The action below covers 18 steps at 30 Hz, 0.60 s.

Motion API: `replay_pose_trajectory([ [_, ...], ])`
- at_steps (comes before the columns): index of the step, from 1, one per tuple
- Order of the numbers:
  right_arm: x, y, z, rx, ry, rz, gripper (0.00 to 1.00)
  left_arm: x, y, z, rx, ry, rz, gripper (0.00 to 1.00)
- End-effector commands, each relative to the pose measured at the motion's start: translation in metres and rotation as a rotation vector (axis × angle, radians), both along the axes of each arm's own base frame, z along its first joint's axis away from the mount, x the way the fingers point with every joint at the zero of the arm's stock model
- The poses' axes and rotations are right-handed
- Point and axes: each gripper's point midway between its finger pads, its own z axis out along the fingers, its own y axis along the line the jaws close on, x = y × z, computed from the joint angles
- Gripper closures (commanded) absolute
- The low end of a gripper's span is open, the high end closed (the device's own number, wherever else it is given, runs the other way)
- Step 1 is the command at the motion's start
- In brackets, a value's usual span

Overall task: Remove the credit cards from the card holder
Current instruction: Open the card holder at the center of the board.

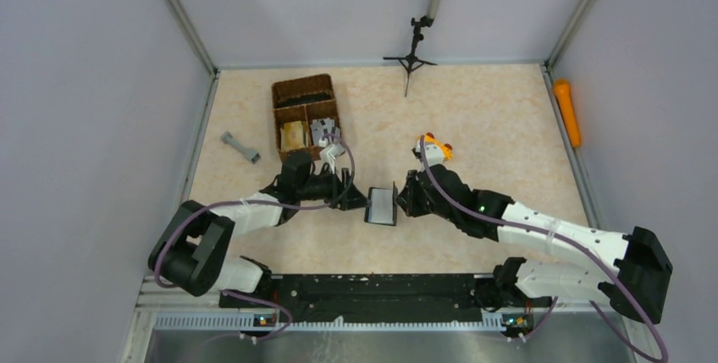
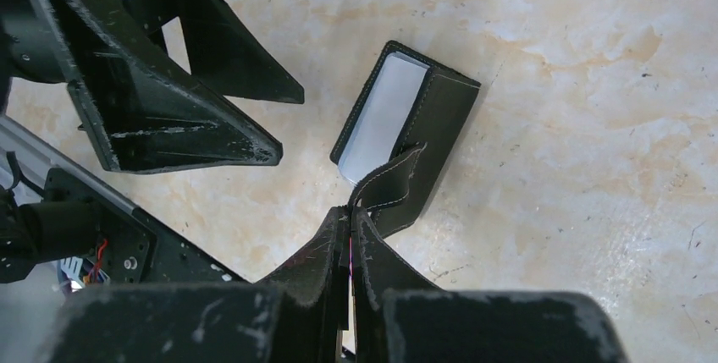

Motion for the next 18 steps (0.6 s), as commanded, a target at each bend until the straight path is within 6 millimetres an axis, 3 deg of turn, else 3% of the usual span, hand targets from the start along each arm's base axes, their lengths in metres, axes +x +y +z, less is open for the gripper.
replay_pose_trajectory([
  [1,0.008,0.007,0.012,0.035,-0.023,-0.013,1.00,0.003,-0.007,-0.001,-0.020,0.024,-0.037,0.32],
  [9,0.009,-0.035,-0.010,-0.099,-0.037,-0.121,0.97,0.013,0.004,-0.020,0.099,0.039,0.039,0.34],
  [11,0.010,-0.050,-0.018,-0.157,-0.038,-0.157,0.77,0.014,0.005,-0.023,0.126,0.036,0.047,0.34],
  [13,0.010,-0.062,-0.029,-0.206,-0.029,-0.189,0.42,0.014,0.005,-0.026,0.138,0.041,0.046,0.35],
  [15,0.008,-0.067,-0.040,-0.222,-0.003,-0.192,0.30,0.014,0.003,-0.028,0.143,0.047,0.040,0.35],
  [18,0.008,-0.064,-0.052,-0.205,0.022,-0.187,0.21,0.013,0.001,-0.029,0.148,0.049,0.031,0.36],
])
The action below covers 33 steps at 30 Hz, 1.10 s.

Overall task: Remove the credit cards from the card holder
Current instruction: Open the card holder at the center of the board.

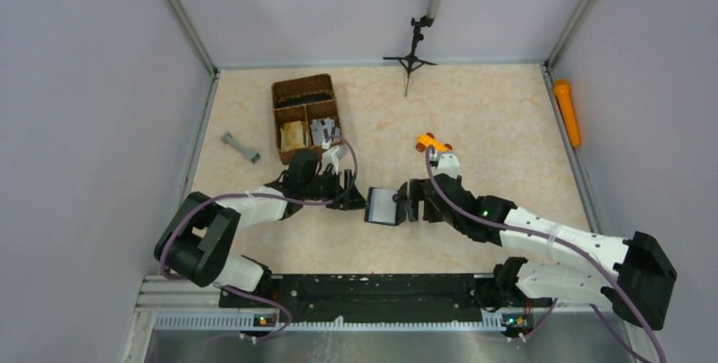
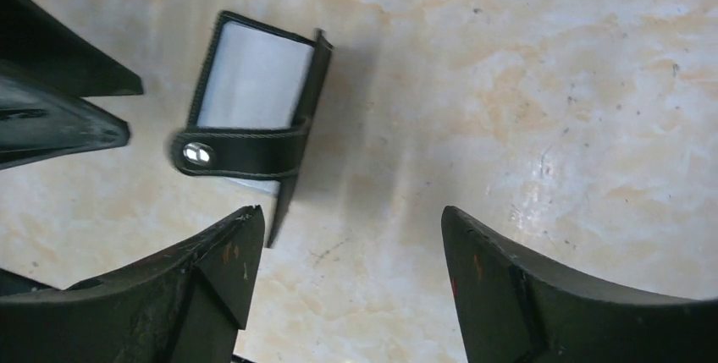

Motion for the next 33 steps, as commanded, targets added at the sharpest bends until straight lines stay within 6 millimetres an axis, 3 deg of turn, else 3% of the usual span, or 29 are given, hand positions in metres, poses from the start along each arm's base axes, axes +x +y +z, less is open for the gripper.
replay_pose_trajectory([
  [1,0.002,-0.008,-0.017,-0.005,0.018,-0.034,0.19,0.008,-0.005,0.005,0.013,-0.043,-0.015,0.36],
  [11,0.004,0.024,-0.021,0.155,0.034,0.042,0.16,0.005,-0.011,-0.003,0.033,-0.018,-0.044,0.37],
  [15,-0.001,0.043,-0.012,0.238,0.017,0.138,0.15,0.005,-0.012,-0.003,0.035,-0.018,-0.045,0.37],
  [17,-0.006,0.057,-0.009,0.278,0.017,0.203,0.07,0.005,-0.012,-0.002,0.033,-0.017,-0.048,0.37],
  [24,0.008,0.072,-0.023,0.005,0.023,0.135,0.03,0.005,-0.010,0.019,-0.009,-0.096,-0.036,0.37],
  [33,0.015,0.091,-0.035,-0.204,-0.035,0.103,0.03,0.033,0.042,0.030,-0.003,-0.147,0.243,0.38],
])
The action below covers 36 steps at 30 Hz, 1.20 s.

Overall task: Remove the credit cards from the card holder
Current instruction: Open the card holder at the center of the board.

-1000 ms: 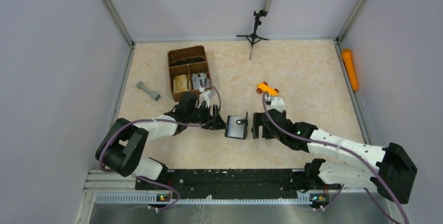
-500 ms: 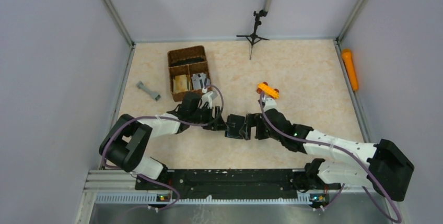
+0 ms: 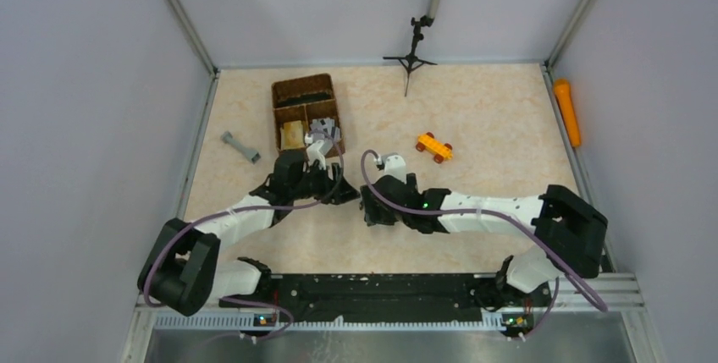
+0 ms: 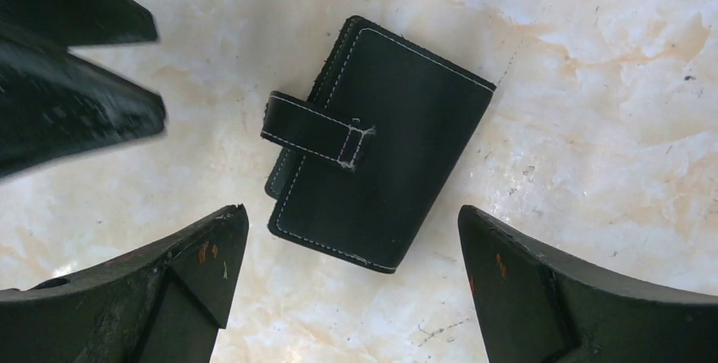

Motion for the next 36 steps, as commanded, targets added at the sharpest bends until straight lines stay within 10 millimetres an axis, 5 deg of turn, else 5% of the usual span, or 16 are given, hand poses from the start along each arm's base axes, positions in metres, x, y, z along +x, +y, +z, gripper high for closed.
replay_pose_trajectory([
  [1,0.008,0.005,0.006,-0.119,-0.080,-0.028,0.03,0.020,0.029,0.003,-0.024,-0.014,0.163,0.38],
  [10,0.011,0.001,-0.017,-0.268,-0.068,-0.057,0.06,0.022,0.038,0.008,-0.050,-0.015,0.191,0.38],
  [17,0.012,-0.007,0.003,-0.219,-0.109,-0.081,0.31,0.020,0.035,0.012,-0.068,-0.031,0.168,0.37],
  [29,0.010,-0.050,0.025,-0.237,-0.176,-0.161,0.72,0.018,0.031,0.015,-0.089,-0.039,0.137,0.37],
  [33,0.010,-0.063,0.025,-0.214,-0.167,-0.177,0.72,0.017,0.030,0.015,-0.094,-0.035,0.129,0.37],
  [36,0.012,-0.068,0.016,-0.147,-0.114,-0.162,0.63,0.017,0.028,0.014,-0.100,-0.031,0.119,0.37],
])
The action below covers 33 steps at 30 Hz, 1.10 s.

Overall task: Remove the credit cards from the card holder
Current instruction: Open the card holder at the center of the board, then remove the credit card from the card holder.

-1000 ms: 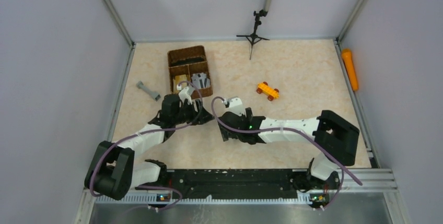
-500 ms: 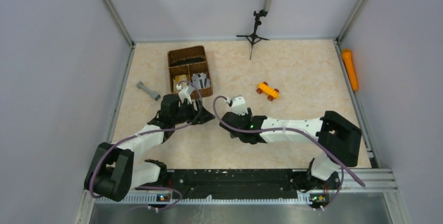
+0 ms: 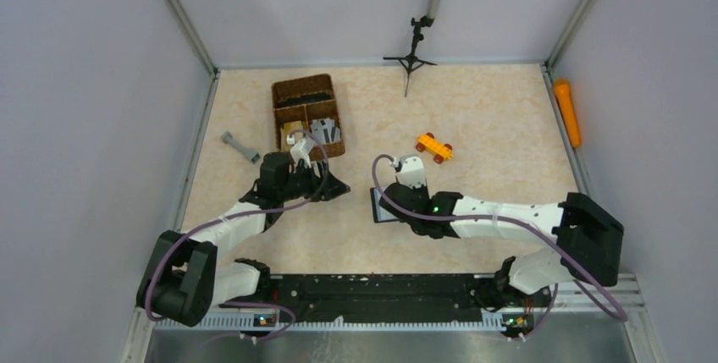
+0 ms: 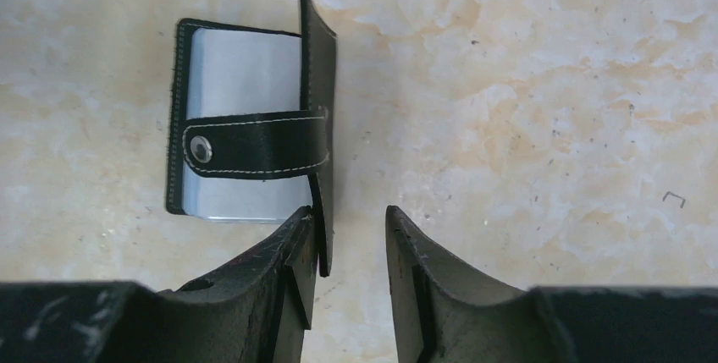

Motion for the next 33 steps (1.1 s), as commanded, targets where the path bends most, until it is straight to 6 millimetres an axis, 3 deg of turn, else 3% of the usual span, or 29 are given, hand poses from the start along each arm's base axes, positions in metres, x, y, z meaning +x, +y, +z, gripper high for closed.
replay_pose_trajectory([
  [1,0.006,-0.009,0.000,0.111,0.031,-0.003,0.62,0.001,-0.004,0.007,-0.028,-0.040,-0.029,0.37],
  [7,0.012,-0.004,-0.011,0.273,0.059,0.028,0.59,-0.001,-0.009,0.007,-0.050,-0.031,-0.058,0.37],
  [16,0.017,0.021,-0.026,0.403,0.111,0.076,0.58,-0.004,-0.014,0.005,-0.075,-0.007,-0.096,0.37],
  [23,0.013,0.034,-0.028,0.437,0.147,0.131,0.65,-0.007,-0.021,0.003,-0.106,0.027,-0.140,0.37],
  [28,0.017,0.026,-0.033,0.397,0.153,0.084,0.71,-0.009,-0.024,0.002,-0.113,0.036,-0.155,0.37],
  [33,0.018,0.006,-0.046,0.310,0.168,0.013,0.68,-0.010,-0.025,0.001,-0.106,0.035,-0.160,0.37],
])
